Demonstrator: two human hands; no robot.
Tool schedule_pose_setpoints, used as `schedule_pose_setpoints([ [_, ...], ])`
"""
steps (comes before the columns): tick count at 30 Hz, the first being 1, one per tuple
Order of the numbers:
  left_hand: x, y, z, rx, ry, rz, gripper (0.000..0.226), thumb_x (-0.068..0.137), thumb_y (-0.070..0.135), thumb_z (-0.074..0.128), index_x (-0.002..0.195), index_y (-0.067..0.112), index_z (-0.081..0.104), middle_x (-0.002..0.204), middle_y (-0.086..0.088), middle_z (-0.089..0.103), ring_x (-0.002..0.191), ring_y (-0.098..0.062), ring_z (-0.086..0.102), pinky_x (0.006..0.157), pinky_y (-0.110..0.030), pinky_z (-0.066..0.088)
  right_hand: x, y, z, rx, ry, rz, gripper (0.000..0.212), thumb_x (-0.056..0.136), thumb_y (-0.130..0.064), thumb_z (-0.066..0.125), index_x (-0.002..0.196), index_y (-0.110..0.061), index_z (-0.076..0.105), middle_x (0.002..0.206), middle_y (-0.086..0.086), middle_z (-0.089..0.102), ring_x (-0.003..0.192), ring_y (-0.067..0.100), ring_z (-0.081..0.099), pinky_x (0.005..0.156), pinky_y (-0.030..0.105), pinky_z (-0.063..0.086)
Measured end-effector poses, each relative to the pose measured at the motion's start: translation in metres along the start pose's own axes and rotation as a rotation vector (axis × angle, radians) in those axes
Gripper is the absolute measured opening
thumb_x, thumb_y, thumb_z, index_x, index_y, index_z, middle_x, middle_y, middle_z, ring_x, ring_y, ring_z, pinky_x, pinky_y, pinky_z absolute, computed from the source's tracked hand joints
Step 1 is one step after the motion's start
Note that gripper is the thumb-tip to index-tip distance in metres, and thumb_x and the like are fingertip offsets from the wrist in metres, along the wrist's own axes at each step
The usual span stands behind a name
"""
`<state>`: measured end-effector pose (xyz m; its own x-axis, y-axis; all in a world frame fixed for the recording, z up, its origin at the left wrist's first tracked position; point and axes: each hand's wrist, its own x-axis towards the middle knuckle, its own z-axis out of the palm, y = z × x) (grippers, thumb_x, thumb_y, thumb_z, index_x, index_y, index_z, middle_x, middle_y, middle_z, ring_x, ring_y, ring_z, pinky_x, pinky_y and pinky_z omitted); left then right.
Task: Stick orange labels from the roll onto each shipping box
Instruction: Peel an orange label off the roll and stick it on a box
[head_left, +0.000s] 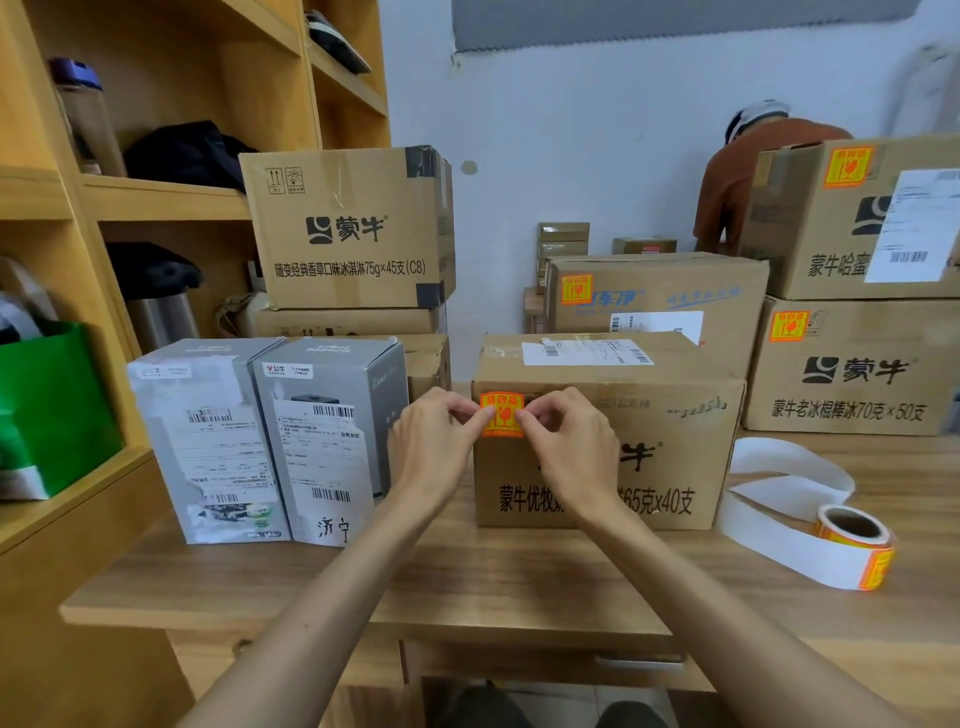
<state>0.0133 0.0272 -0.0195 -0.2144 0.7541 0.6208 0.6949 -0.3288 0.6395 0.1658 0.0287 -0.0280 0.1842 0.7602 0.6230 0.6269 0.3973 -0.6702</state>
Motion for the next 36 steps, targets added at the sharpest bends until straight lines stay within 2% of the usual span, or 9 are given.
schedule_pose_setpoints([
  [10, 0.002, 0.002, 0.006, 0.092, 0.042, 0.032, 0.024, 0.09, 0.047, 0.072, 0.092, 0.024, 0.079, 0.097, 0.008, 0.072, 0.086, -0.006, 0.058, 0.062, -0.02, 0.034, 0.002, 0.0, 0.004, -0.114, 0.041, -0.009, 0.015, 0.092, -0.039, 0.065, 0.085, -0.026, 0.069, 0.086, -0.013, 0.059, 0.075, 0.008, 0.058, 0.065, 0.031, 0.042],
  [15, 0.004, -0.001, 0.01, 0.099, 0.055, 0.026, 0.024, 0.09, 0.047, 0.071, 0.091, 0.024, 0.079, 0.096, 0.007, 0.072, 0.088, -0.011, 0.063, 0.07, -0.026, 0.041, 0.004, 0.0, 0.008, -0.149, 0.054, -0.019, 0.017, 0.093, -0.04, 0.064, 0.086, -0.025, 0.069, 0.086, -0.013, 0.059, 0.074, 0.008, 0.056, 0.064, 0.03, 0.037],
  [18, 0.004, -0.001, 0.012, 0.108, 0.059, 0.018, 0.024, 0.09, 0.049, 0.071, 0.086, 0.026, 0.076, 0.093, 0.008, 0.07, 0.087, -0.011, 0.063, 0.07, -0.026, 0.039, 0.004, 0.001, 0.007, -0.186, 0.067, -0.041, 0.02, 0.093, -0.04, 0.063, 0.085, -0.023, 0.068, 0.085, -0.013, 0.059, 0.072, 0.01, 0.056, 0.064, 0.029, 0.035],
  [21, 0.004, 0.0, 0.009, 0.122, 0.063, 0.021, 0.027, 0.088, 0.05, 0.074, 0.08, 0.026, 0.064, 0.088, 0.01, 0.065, 0.081, -0.011, 0.06, 0.066, -0.028, 0.036, 0.005, 0.003, 0.004, -0.254, 0.096, -0.123, 0.023, 0.092, -0.039, 0.065, 0.08, -0.021, 0.061, 0.081, -0.01, 0.057, 0.067, 0.015, 0.057, 0.059, 0.029, 0.035],
  [24, 0.008, -0.005, 0.003, 0.055, 0.004, 0.092, 0.03, 0.087, 0.046, 0.075, 0.103, 0.025, 0.06, 0.091, 0.01, 0.06, 0.08, -0.011, 0.058, 0.064, -0.029, 0.042, 0.014, 0.009, -0.006, -0.379, 0.198, -0.338, 0.025, 0.087, -0.036, 0.071, 0.08, -0.016, 0.056, 0.08, -0.002, 0.055, 0.068, 0.017, 0.052, 0.054, 0.028, 0.036],
  [27, 0.017, -0.008, -0.003, -0.041, -0.147, 0.149, 0.044, 0.094, 0.043, 0.069, 0.135, 0.033, 0.059, 0.1, 0.01, 0.058, 0.084, -0.009, 0.058, 0.074, -0.031, 0.049, 0.031, 0.014, -0.017, -0.456, 0.191, -0.482, 0.032, 0.084, -0.042, 0.072, 0.095, -0.013, 0.065, 0.097, 0.006, 0.06, 0.088, 0.024, 0.055, 0.076, 0.037, 0.044],
  [30, 0.022, -0.005, -0.004, -0.152, -0.202, 0.13, 0.041, 0.096, 0.036, 0.067, 0.135, 0.026, 0.065, 0.099, 0.009, 0.058, 0.089, -0.003, 0.056, 0.076, -0.022, 0.047, 0.046, 0.016, -0.022, -0.45, -0.045, -0.449, 0.047, 0.086, -0.058, 0.062, 0.112, -0.019, 0.067, 0.117, 0.003, 0.062, 0.11, 0.022, 0.054, 0.1, 0.041, 0.037],
  [32, 0.023, -0.004, -0.003, -0.185, -0.171, 0.125, 0.037, 0.093, 0.035, 0.071, 0.127, 0.022, 0.07, 0.099, 0.007, 0.06, 0.09, -0.004, 0.057, 0.076, -0.023, 0.05, 0.051, 0.017, -0.024, -0.415, -0.137, -0.426, 0.049, 0.086, -0.063, 0.056, 0.113, -0.022, 0.066, 0.117, -0.003, 0.062, 0.111, 0.018, 0.051, 0.104, 0.039, 0.033],
  [36, 0.024, 0.0, 0.0, -0.186, -0.165, 0.143, 0.03, 0.089, 0.038, 0.076, 0.112, 0.02, 0.072, 0.097, 0.004, 0.06, 0.089, -0.007, 0.057, 0.072, -0.021, 0.045, 0.053, 0.02, -0.028, -0.374, -0.115, -0.422, 0.045, 0.085, -0.063, 0.057, 0.104, -0.023, 0.065, 0.107, -0.005, 0.061, 0.104, 0.017, 0.049, 0.097, 0.036, 0.033],
])
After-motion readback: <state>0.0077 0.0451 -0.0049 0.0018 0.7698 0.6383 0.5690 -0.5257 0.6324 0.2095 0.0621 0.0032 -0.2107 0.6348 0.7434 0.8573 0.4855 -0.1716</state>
